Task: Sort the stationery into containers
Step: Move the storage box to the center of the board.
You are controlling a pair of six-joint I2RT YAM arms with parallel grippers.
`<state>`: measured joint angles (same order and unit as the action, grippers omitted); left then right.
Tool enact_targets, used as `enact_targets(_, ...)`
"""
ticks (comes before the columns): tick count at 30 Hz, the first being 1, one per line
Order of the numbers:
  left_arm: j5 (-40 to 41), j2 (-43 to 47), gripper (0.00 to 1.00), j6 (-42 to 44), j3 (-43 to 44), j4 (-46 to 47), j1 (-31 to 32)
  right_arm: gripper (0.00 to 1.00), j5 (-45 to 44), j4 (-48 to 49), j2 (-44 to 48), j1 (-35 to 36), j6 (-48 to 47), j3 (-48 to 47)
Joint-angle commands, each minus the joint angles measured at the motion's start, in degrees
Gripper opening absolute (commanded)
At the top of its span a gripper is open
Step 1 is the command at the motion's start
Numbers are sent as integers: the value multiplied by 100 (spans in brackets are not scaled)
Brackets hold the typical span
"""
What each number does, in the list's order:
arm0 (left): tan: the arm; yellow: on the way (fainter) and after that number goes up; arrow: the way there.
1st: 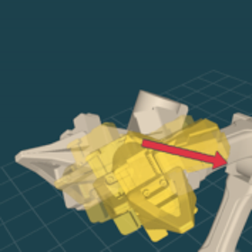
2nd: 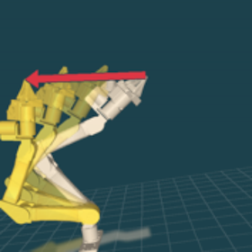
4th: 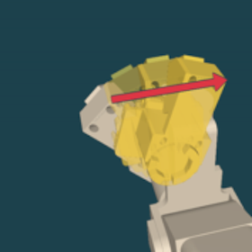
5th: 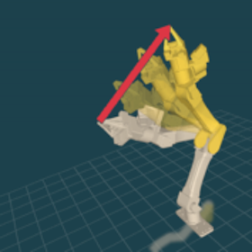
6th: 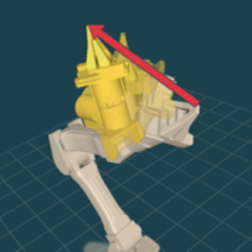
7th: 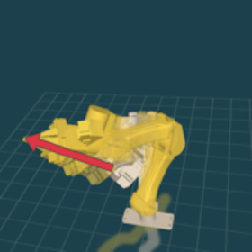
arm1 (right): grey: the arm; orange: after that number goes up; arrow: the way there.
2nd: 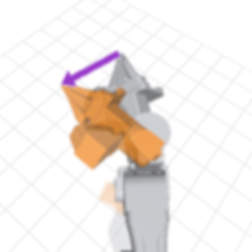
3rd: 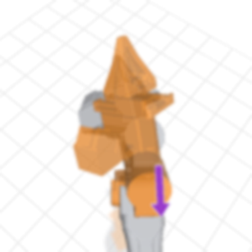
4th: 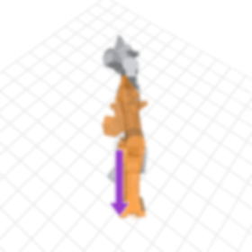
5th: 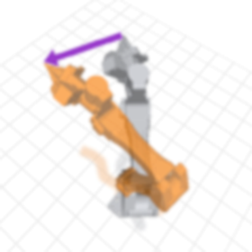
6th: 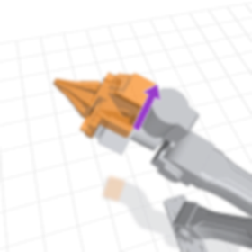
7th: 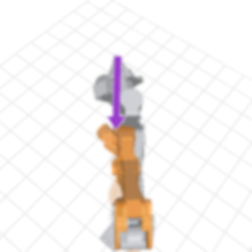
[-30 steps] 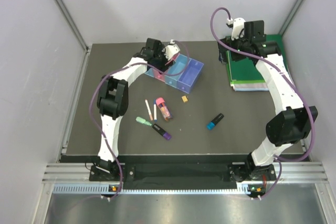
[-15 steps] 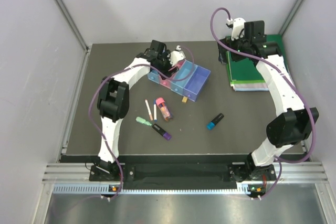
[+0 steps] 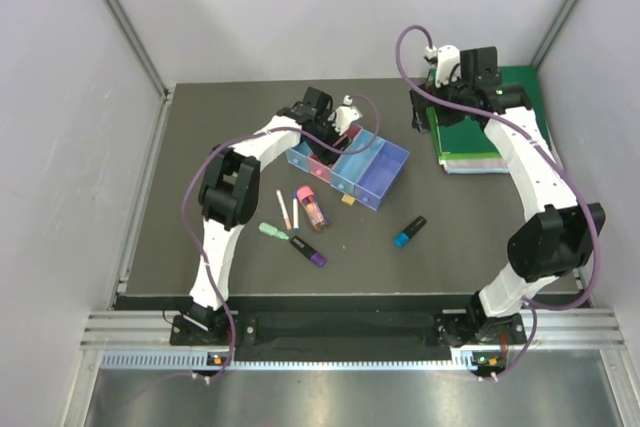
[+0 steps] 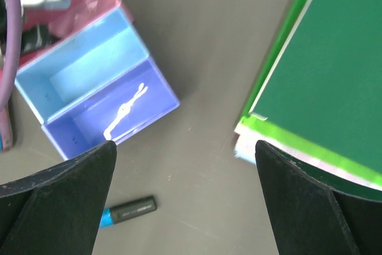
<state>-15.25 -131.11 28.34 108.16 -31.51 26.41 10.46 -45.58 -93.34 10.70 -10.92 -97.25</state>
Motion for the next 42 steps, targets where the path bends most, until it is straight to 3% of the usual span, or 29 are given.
enact_targets(1, 601, 68, 74, -250, -23, 294, 13, 100, 281, -214, 1, 187, -191, 259)
enact_targets(10, 1128, -2, 75, -337, 118, 478, 4, 100, -246, -74, -764, 494, -718, 409)
enact_targets(21, 1033, 190, 75, -548, 91, 488, -145, 100, -554, 278, -1721, 503, -912, 93)
enact_targets(42, 725, 1114, 74, -373, -1130, 619, -286, 100, -677, 577, -3093, 442, -701, -1234)
